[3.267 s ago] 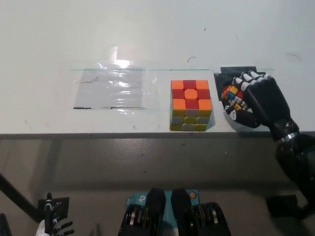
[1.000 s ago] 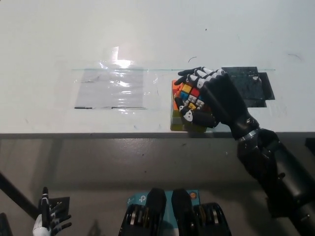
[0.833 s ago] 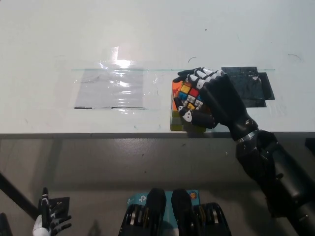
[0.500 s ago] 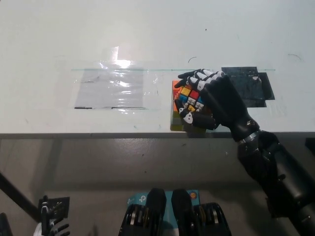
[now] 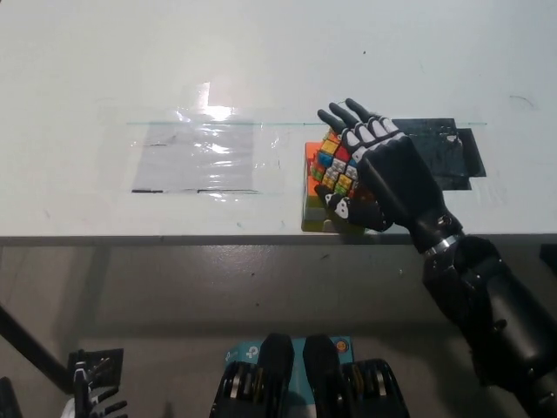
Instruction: The robot uses its right hand to pick up the small cube kept on the middle on the desk and place it on the bigger cube kept next to it
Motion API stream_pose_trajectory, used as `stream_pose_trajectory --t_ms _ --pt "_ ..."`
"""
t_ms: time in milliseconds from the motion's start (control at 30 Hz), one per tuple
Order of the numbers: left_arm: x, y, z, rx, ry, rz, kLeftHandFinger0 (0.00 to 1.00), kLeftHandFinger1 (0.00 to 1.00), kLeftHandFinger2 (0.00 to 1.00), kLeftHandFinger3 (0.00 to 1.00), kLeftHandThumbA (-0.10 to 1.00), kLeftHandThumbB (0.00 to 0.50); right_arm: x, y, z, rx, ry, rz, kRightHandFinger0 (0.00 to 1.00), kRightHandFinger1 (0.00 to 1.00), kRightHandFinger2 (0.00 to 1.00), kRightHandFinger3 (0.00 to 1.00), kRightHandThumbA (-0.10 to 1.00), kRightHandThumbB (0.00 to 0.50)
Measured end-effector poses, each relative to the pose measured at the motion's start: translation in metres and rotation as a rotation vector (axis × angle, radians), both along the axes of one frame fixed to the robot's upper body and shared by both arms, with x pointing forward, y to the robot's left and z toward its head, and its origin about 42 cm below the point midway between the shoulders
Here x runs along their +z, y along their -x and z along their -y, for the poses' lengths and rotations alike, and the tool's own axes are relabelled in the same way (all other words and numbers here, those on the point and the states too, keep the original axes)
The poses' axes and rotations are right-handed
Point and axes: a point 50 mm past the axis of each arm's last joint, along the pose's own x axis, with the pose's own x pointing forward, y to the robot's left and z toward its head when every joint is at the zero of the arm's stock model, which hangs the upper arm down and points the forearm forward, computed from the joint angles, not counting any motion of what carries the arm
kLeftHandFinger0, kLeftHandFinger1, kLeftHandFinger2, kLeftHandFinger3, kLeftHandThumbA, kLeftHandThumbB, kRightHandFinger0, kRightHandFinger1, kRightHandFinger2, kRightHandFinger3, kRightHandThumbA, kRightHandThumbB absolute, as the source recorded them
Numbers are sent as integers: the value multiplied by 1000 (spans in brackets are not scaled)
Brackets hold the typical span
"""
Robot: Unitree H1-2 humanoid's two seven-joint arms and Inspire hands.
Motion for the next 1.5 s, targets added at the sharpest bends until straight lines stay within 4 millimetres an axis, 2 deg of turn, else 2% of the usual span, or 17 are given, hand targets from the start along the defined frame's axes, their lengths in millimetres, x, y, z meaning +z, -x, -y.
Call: stream_pose_trajectory --t_ms 100,133,233,367,467,567,600,700,867,933,1000,1133,1167,1267,1400,1433,1500 --pt "-1 1 2 6 6 -2 620 626 727 806 1000 208 1 0 -1 -22 20 11 1000 1000 1000 1000 805 292" --pt "-1 1 3 8 6 -2 601 600 709 808 1000 213 1 0 -1 -27 25 12 1000 1000 1000 1000 796 292" --pt "-1 1 2 14 5 -4 641 653 752 827 1000 231 3 0 -1 -37 30 19 1000 1000 1000 1000 735 280" --pt "-2 2 1 17 6 -5 677 660 761 850 1000 224 8 3 -5 -42 38 25 1000 1000 1000 1000 795 299" --pt "0 2 1 23 8 2 622 610 726 833 1000 219 12 6 -8 -33 37 37 1000 1000 1000 1000 760 304" --pt "0 2 1 27 11 0 659 641 752 858 1000 224 13 12 -10 -20 32 47 1000 1000 1000 1000 737 318" --pt "0 3 1 27 11 -1 719 678 783 874 1000 236 13 14 -10 -17 29 48 1000 1000 1000 1000 736 315" --pt "-1 4 1 27 14 -6 668 651 787 945 1000 210 10 22 -11 -2 17 50 1000 1000 1000 1000 691 327" --pt "-4 6 2 17 14 -16 629 661 831 980 1000 162 14 44 -13 32 -26 74 1000 1000 1000 1000 703 338" --pt "-4 7 1 9 14 -15 617 648 810 964 1000 169 19 53 -13 47 -46 89 1000 1000 1000 1000 706 351" --pt "-4 7 1 -3 9 -16 624 651 810 972 1000 193 24 62 -13 59 -67 101 1000 1000 1000 1000 745 326" --pt "-4 10 1 -8 11 -19 628 656 808 969 1000 181 29 87 -9 85 -120 101 1000 1000 1000 1000 641 325" --pt "-5 11 1 -7 14 -21 586 615 773 940 1000 172 27 92 -7 86 -130 89 1000 1000 1000 1000 594 320" --pt "-7 13 0 1 21 -25 617 660 815 943 1000 176 25 107 1 79 -167 69 1000 1000 1000 1000 616 300" --pt "-8 16 -1 10 25 -27 634 688 865 1000 1000 171 25 132 19 43 -242 60 1000 1000 1000 1000 545 309" --pt "-9 17 -1 8 25 -29 607 669 844 990 1000 156 24 136 23 33 -256 55 1000 1000 1000 1000 473 274" --pt "-9 18 0 0 24 -30 592 663 834 989 1000 158 18 143 33 -1 -290 36 1000 1000 1000 1000 469 272"
